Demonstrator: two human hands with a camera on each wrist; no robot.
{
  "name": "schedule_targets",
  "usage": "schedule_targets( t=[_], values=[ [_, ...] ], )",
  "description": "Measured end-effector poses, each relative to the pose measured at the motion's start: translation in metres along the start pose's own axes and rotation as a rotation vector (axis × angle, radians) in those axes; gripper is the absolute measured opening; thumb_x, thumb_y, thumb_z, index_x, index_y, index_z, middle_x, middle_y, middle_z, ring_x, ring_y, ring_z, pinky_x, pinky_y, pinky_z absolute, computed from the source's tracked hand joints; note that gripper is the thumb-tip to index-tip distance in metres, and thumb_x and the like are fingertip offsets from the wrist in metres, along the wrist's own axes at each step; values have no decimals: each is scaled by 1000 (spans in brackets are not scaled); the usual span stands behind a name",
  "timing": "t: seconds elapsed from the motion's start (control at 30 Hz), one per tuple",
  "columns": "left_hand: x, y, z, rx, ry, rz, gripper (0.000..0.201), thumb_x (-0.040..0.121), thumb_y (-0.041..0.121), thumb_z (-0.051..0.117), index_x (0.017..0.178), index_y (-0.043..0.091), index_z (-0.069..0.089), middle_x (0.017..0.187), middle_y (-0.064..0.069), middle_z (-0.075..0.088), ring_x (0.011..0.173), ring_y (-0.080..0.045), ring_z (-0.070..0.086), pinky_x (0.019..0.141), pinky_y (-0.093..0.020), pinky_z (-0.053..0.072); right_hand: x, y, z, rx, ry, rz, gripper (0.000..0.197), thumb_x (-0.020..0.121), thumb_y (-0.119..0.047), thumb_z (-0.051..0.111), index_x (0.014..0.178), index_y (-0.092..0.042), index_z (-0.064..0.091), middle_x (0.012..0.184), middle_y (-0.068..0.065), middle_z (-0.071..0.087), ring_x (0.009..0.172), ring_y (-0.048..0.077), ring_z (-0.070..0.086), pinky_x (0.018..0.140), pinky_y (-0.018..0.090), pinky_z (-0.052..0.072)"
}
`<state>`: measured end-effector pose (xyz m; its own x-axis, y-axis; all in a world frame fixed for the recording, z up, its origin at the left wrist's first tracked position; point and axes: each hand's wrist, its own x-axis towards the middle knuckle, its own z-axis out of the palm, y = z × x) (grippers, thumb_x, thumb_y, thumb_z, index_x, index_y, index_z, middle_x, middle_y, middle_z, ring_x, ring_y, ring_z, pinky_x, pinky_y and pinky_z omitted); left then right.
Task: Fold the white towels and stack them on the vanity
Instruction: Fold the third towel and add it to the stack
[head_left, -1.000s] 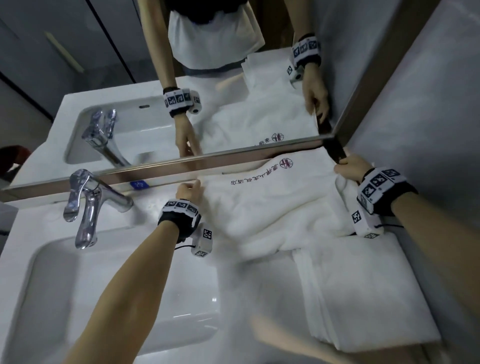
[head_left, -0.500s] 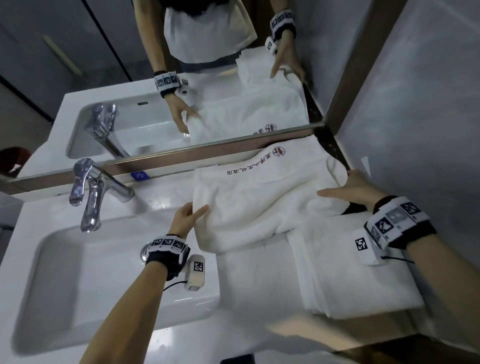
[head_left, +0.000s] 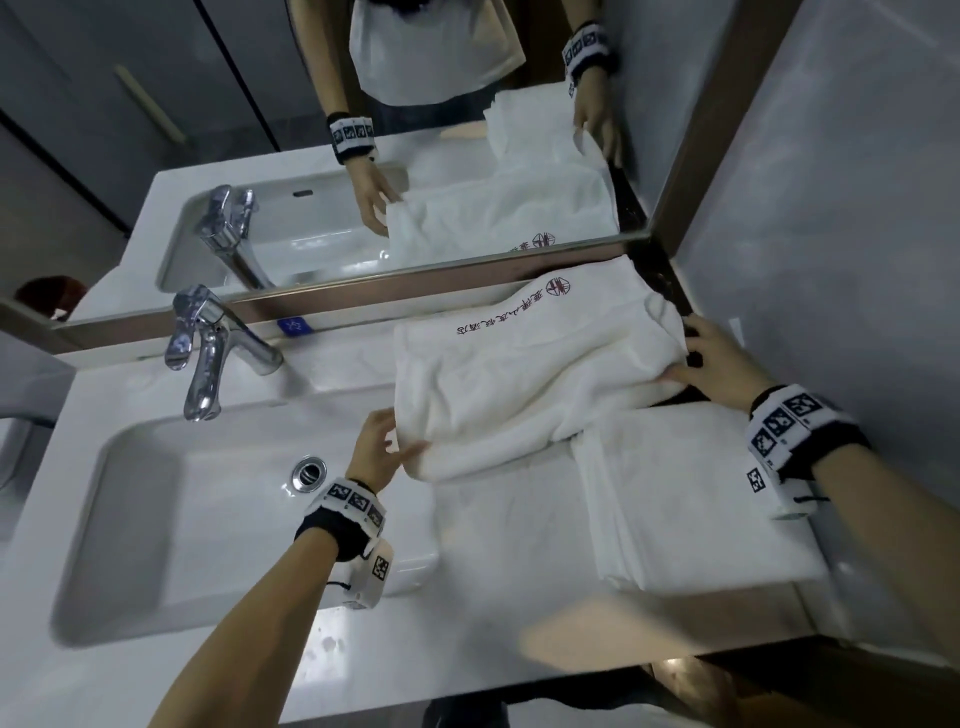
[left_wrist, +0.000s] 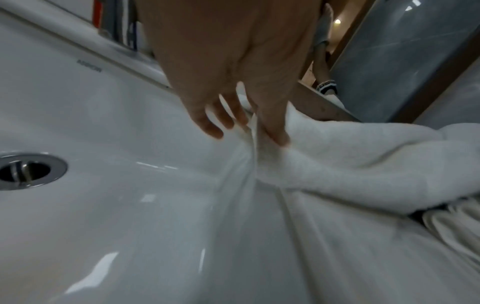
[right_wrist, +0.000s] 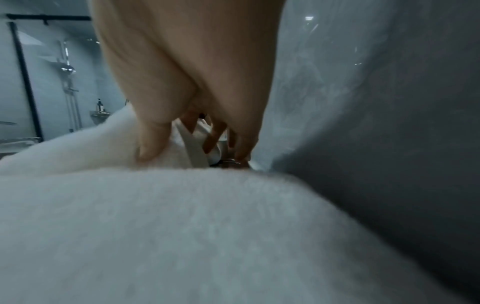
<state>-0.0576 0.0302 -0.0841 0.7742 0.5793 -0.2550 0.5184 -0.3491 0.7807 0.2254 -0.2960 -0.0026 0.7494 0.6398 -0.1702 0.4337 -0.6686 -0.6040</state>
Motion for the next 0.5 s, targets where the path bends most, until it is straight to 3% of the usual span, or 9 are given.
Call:
schedule_targets(
  t=[0.13,0.17,0.23,0.3,0.37,0.5],
  values=[
    [13,30,-18,-18,172,103,22,87,15,64,105,3,61,108,-15,56,104,-30,53,91,-40,46,4,-24,-7,196,101,-12,36,92,-25,58,125,-11,58,125,4,58,112,20,53,93,31,40],
    [16,38,-24,-69,174,89,10,90,18,61,93,9,59,94,-11,57,91,-26,54,81,-34,48,6,-31,-11,257,130,16,35,93,-27,57,125,-12,57,120,1,59,108,19,55,90,29,41],
    [23,52,-34,-121,198,49,23,93,23,55,74,19,42,71,1,45,69,-18,45,61,-22,38,10,-47,-22,336,183,39,33,95,-26,53,124,-10,56,118,2,60,107,20,55,88,28,40],
    [32,65,-44,-149,228,-7,21,94,27,52,79,16,42,76,-2,44,74,-16,42,64,-25,36,13,-61,-33,351,239,52,32,97,-24,50,123,-7,55,122,10,60,106,20,54,89,29,40],
    [41,73,-52,-115,226,-108,22,93,30,52,94,8,51,89,-8,49,83,-19,47,72,-35,42,14,-72,-43,384,281,89,33,96,-22,51,124,-5,55,123,14,59,101,18,53,85,26,39],
    [41,72,-61,-73,87,-387,42,88,32,60,110,-4,59,95,-15,54,85,-23,51,72,-31,40,5,-71,-55,450,189,287,45,91,-20,59,127,6,52,122,19,58,102,23,54,84,28,39]
  ],
)
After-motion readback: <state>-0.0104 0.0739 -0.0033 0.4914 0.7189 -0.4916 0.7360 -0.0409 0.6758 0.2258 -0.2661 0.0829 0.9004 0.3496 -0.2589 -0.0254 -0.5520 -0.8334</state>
